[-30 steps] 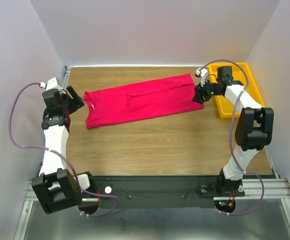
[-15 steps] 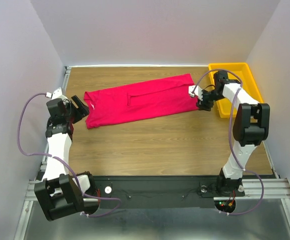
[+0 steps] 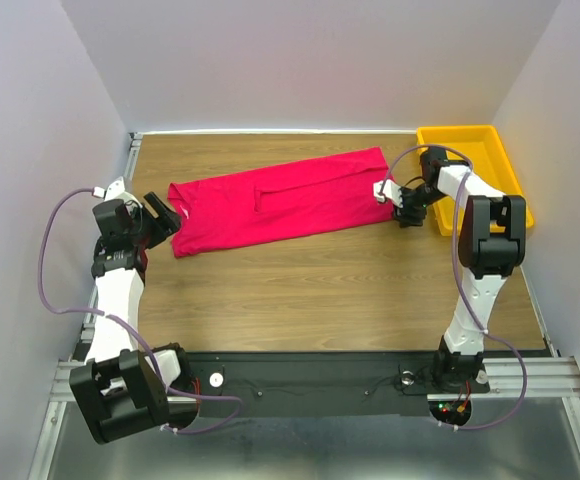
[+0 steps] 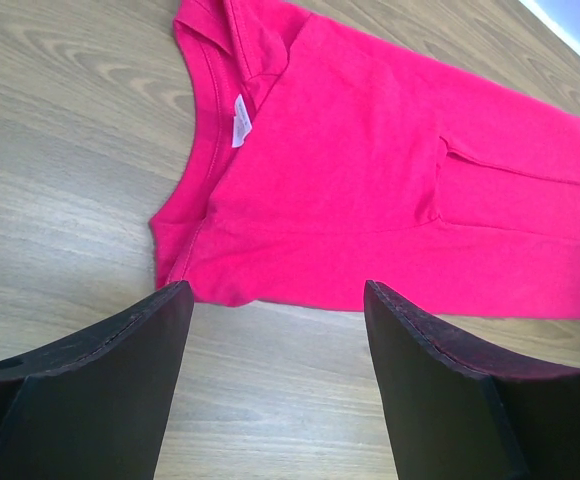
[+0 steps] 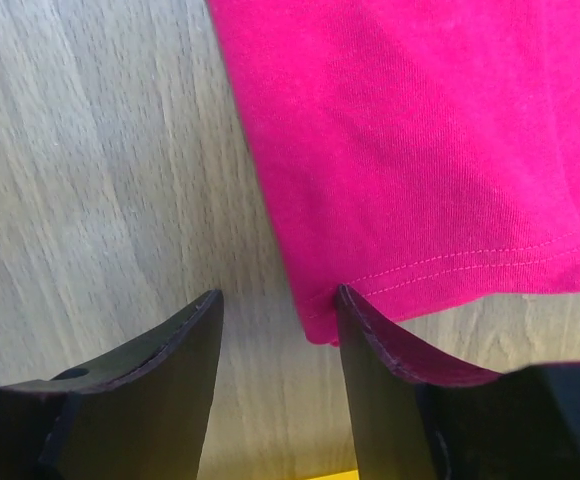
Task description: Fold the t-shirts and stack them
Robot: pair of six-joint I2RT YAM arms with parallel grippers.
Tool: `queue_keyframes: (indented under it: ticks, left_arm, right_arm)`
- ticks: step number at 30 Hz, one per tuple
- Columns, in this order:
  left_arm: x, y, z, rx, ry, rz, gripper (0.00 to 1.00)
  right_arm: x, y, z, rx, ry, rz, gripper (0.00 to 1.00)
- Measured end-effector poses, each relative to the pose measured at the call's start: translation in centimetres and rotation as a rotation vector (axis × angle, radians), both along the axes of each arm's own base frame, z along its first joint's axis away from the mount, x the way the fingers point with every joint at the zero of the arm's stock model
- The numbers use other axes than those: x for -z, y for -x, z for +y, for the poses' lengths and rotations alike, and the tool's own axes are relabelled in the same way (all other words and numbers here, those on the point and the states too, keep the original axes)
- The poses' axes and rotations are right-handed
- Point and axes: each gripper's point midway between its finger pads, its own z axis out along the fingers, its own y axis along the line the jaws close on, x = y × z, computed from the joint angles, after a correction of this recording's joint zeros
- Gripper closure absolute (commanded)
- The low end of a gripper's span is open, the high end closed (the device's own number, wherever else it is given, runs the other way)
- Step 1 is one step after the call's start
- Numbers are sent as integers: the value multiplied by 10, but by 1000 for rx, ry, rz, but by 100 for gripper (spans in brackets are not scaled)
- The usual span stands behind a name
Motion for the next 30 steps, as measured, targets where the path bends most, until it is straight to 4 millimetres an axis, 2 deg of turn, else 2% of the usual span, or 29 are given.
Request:
queue_keyframes:
  ticks: [14, 18, 20, 23, 27, 30]
  left_arm:
    - [-4, 4, -7, 18, 27, -18, 20]
    - [2, 7, -10, 22, 44, -6, 20]
    - [4, 8, -11, 24, 50, -1, 20]
    - [4, 9, -12, 25, 54, 0, 20]
    - [4, 8, -13, 27, 59, -2, 20]
    - [4, 9, -13, 29, 63, -2, 20]
  right_arm:
    - [2, -11, -3, 12, 16, 0, 55]
    - [3, -10, -2, 13, 20, 5, 68]
    - [3, -11, 0, 7, 28, 1, 78]
    - [3, -14, 1, 2, 40, -11, 84]
    - [4, -15, 1, -1, 46, -24, 99]
    - [4, -12, 0, -6, 51, -41, 100]
